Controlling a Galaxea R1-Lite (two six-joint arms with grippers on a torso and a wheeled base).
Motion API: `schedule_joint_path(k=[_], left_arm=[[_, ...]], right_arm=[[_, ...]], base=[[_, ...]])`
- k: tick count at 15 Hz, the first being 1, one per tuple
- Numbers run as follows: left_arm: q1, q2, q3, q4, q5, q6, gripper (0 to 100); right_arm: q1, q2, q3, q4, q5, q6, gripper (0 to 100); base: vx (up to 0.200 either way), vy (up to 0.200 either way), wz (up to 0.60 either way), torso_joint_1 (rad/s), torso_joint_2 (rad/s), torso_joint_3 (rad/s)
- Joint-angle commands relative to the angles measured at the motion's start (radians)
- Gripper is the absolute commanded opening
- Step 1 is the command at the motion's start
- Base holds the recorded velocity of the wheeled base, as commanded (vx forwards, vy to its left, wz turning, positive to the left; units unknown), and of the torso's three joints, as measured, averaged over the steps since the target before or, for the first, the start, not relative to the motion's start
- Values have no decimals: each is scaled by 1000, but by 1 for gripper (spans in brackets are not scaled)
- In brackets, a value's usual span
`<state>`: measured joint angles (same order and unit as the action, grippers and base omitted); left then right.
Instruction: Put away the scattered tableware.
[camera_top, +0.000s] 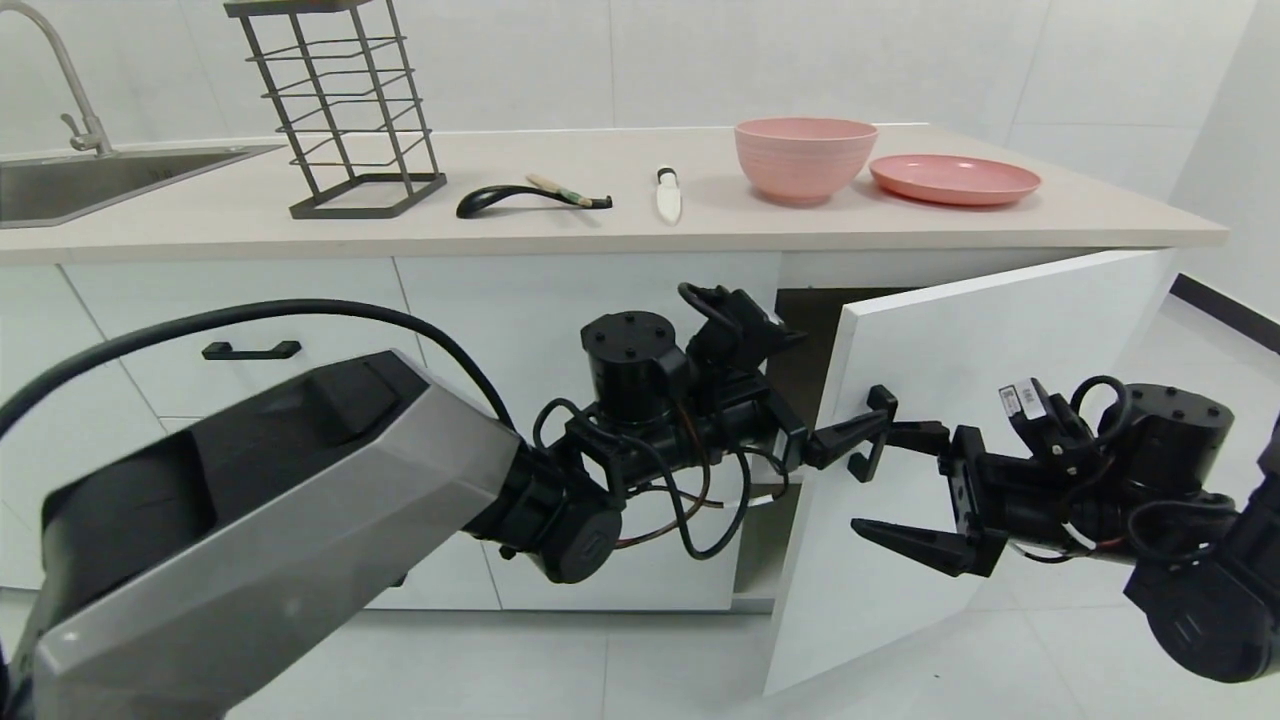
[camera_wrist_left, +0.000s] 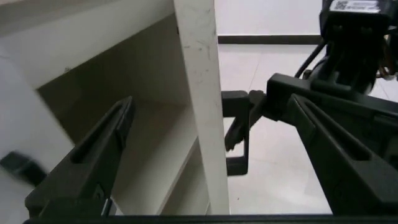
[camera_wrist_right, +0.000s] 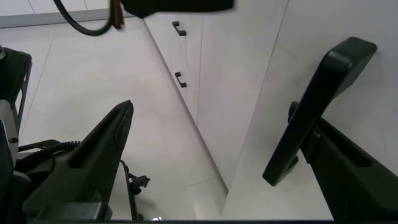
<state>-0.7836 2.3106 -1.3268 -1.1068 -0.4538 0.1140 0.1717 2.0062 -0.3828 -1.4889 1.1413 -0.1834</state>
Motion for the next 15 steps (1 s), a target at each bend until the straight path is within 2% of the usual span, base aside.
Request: schedule_joint_path(k=[1,4,13,15], left_arm=[[-26,64,-72,5,12,-11,100],[-57,69,-84,-5,4,-11,100],[-77,69,-81,-15,6,-13,100],[-78,69,-80,-16,7,-22,100]], right_arm=[[2,-33,16,-14,21,-10,100],[-34,-4,8,-13,17,-21,100],[-144,94,-34,-14,15,-28,100],[-158,95,-31,-14,15,-28,100]], base=[[0,0,0,0,0,0],[0,0,0,0,0,0],[0,0,0,0,0,0],[0,0,0,0,0,0]])
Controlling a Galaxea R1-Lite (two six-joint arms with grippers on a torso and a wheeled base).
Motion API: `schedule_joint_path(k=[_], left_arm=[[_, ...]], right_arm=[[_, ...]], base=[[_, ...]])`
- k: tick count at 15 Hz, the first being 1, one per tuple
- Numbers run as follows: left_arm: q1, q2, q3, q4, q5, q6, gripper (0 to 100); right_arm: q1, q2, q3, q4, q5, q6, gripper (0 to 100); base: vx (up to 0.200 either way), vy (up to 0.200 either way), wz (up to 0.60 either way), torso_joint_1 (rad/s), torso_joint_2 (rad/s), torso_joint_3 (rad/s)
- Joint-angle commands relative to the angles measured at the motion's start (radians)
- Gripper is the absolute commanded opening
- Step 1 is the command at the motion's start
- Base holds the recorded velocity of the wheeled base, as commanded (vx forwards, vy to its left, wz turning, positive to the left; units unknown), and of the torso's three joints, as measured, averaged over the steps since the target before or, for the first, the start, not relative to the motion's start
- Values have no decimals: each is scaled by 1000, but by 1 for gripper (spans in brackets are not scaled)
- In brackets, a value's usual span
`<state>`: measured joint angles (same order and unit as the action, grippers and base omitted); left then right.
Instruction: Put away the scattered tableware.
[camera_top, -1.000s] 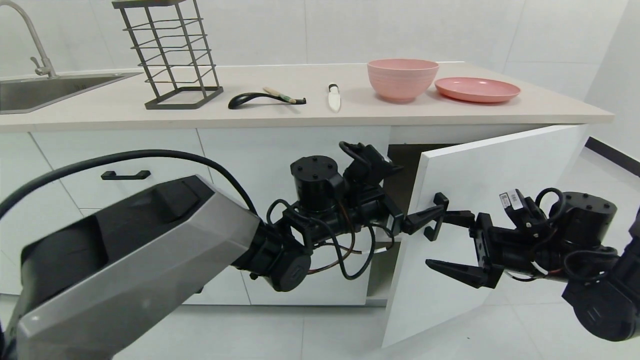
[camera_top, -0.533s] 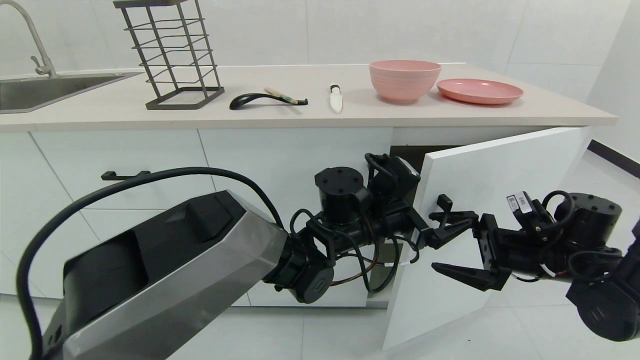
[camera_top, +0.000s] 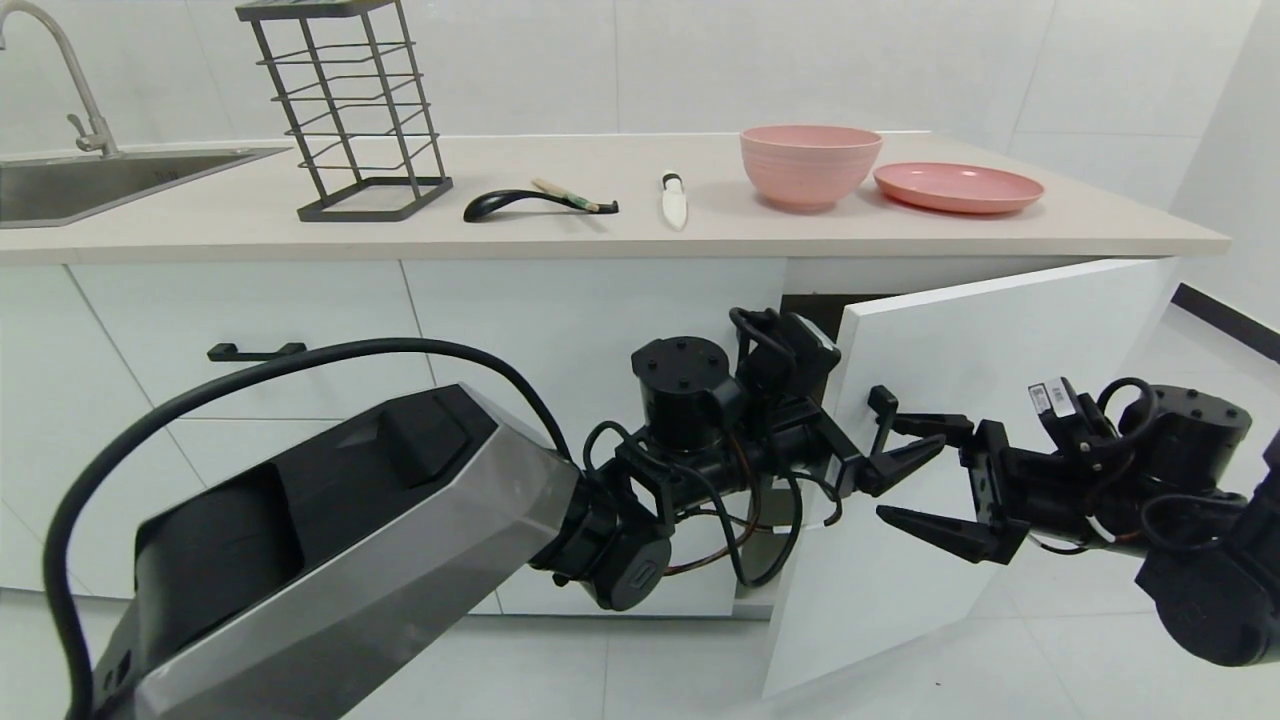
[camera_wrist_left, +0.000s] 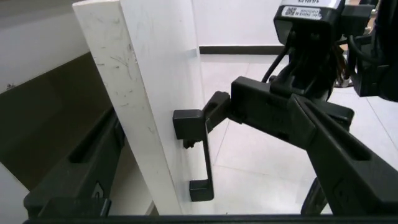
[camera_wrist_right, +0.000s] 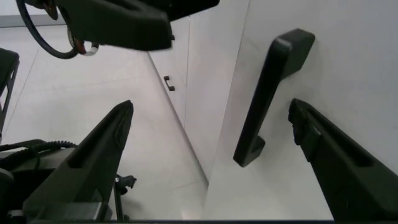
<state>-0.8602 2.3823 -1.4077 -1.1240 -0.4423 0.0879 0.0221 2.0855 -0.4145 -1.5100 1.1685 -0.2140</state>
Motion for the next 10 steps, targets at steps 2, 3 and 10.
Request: schedule_joint_path(k=[2,3,10], left_arm=[[-11,-5,3,-16,-3,-22,100],[-19,-8,4,-34,-3,-39,100],[-28,-3,18,-33,44,-65,100]], right_arm=[[-39,5,43,8,-12,-10,100],[-42,-22,94,8,-13,-11,100],[-106,-377,414,13,-30,-42,100]], base=[[0,0,0,0,0,0],[0,0,0,0,0,0],[0,0,0,0,0,0]])
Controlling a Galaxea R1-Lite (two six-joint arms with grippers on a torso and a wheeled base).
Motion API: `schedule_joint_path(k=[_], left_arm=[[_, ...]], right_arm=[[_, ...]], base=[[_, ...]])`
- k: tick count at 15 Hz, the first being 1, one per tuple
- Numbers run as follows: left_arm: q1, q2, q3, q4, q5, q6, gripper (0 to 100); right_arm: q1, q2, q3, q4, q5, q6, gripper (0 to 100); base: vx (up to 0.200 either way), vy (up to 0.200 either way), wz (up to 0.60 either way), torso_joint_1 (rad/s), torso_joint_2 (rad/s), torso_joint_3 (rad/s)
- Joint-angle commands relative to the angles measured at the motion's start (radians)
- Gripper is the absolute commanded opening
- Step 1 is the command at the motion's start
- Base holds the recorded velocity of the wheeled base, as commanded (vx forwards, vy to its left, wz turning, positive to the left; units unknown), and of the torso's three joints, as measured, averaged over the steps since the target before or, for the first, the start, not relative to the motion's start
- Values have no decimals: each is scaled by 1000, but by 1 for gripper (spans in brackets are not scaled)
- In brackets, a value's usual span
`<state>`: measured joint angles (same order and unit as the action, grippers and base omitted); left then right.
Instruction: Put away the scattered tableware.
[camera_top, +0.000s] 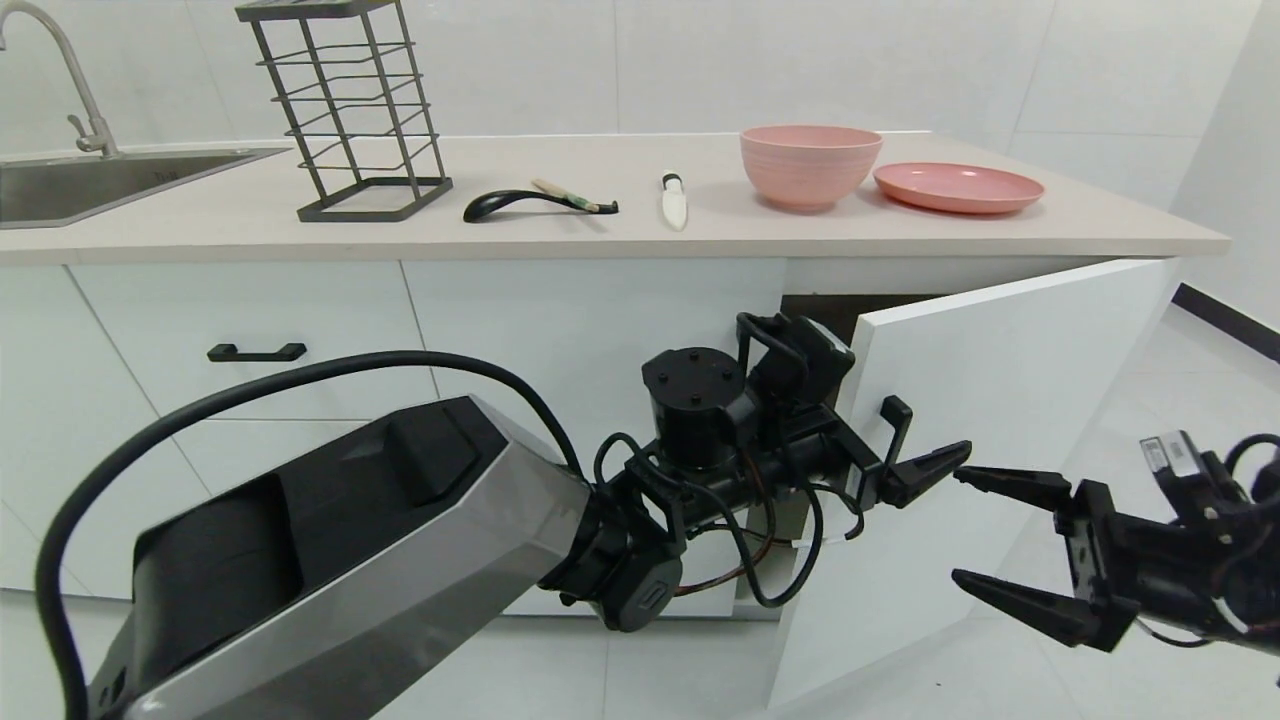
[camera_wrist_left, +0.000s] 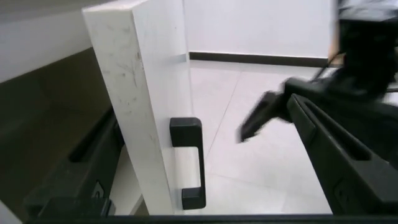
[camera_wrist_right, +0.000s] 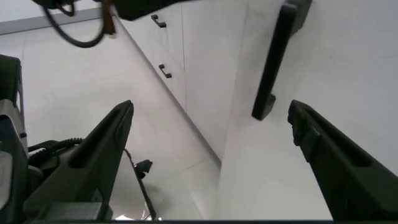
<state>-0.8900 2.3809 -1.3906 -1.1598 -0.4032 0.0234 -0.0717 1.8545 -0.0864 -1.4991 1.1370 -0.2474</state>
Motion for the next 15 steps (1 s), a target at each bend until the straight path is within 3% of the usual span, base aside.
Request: schedule_joint_path(k=[1,6,15], left_arm=[[5,0,1,11,6,0,100],[-3,51,1,8,4,1,100],[-133,90,2,-51,4,1,100]], right_arm=[[-13,-195,86,4,0,-19,100],[41,-452,54,0,0,-15,100],[43,-598,-217,-3,-2,-15,100]], base=[[0,0,0,0,0,0],[0,0,0,0,0,0],[0,0,0,0,0,0]])
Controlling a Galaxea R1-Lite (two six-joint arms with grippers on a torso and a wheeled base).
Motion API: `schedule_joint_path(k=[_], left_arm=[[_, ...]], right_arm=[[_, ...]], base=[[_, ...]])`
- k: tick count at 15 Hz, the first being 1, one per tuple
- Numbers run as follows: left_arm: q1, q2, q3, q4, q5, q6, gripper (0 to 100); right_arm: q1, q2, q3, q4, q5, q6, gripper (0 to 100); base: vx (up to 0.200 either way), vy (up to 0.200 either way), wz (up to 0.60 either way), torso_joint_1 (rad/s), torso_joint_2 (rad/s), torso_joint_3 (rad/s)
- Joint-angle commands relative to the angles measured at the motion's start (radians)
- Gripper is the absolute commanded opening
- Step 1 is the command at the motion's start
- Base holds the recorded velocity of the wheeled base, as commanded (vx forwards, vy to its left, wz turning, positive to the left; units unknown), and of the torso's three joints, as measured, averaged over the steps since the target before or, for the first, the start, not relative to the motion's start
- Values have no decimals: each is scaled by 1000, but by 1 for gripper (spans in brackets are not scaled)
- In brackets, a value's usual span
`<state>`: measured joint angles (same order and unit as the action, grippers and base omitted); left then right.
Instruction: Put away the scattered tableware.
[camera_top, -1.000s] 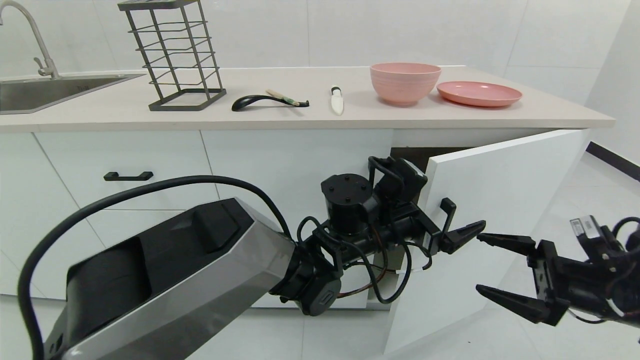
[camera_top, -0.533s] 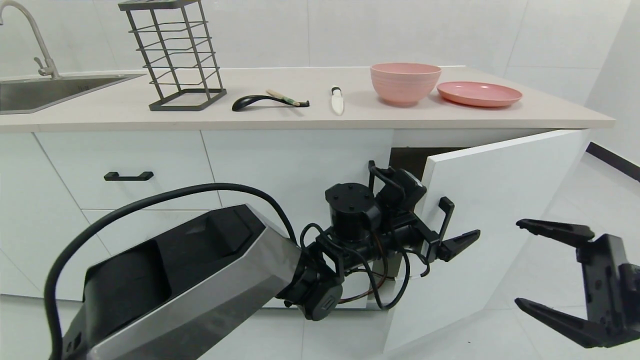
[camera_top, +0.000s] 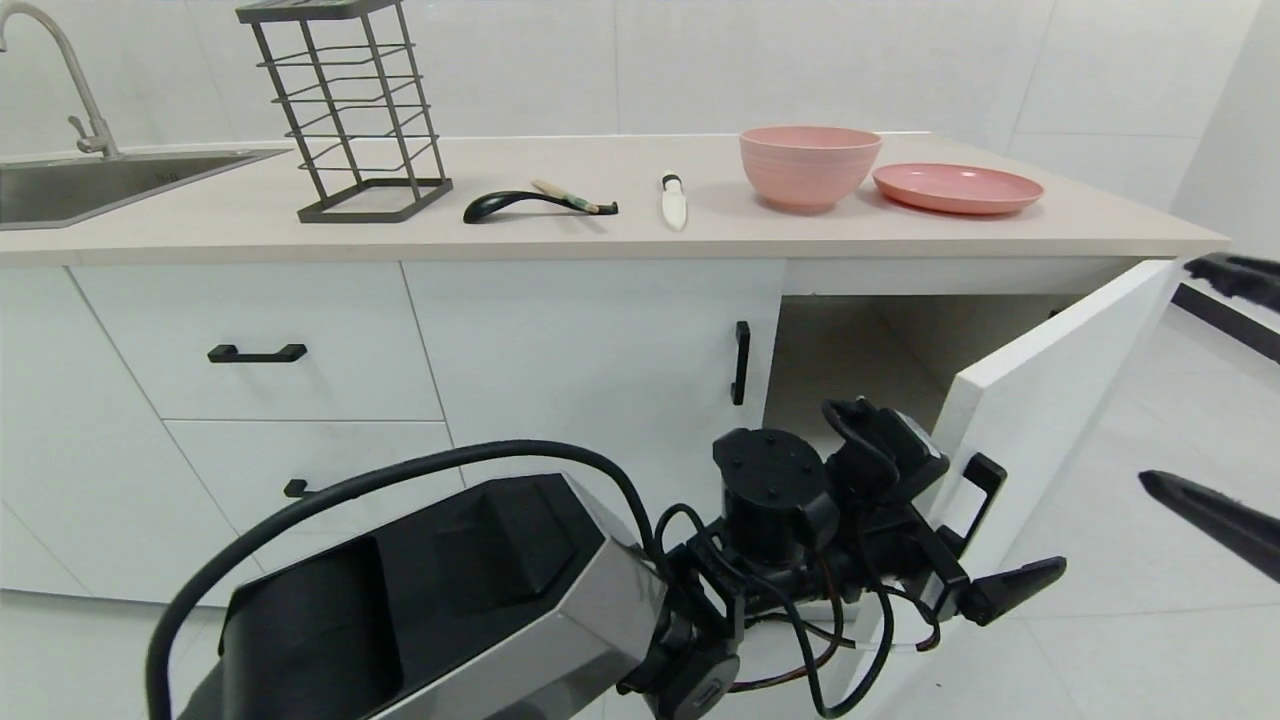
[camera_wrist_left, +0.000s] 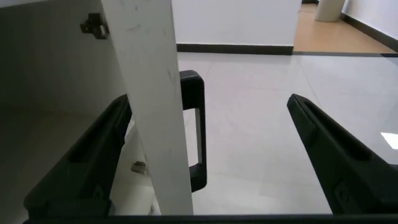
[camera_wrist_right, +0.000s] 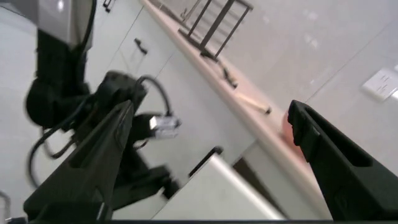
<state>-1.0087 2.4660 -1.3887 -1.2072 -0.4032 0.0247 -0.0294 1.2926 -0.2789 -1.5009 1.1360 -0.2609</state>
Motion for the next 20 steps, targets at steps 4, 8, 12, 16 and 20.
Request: schedule_joint_path(k=[4,8,12,16,20], left_arm=[[-57,51,-12,-26,-9,-2,100],[-148,117,-98,-43,-42,-3,100],[-245,240,-296,-15,-49,-35,100],[-238,288,-363,-9,-48,-178,100],[-237,344,-535,64,-37,-213,100]], right_arm=[[0,-79,-68,-1,-1,-3,100],[-3,-122,-125,-1,-2,-5,100],[-4,-223,-194,-1,-2,-6,100],[-21,-363,-236,1,-2,-9,100],[-41,-398,-232,2,-2,-9,100]], base=[[0,0,0,0,0,0],[0,0,0,0,0,0],[0,0,0,0,0,0],[0,0,0,0,0,0],[0,0,0,0,0,0]])
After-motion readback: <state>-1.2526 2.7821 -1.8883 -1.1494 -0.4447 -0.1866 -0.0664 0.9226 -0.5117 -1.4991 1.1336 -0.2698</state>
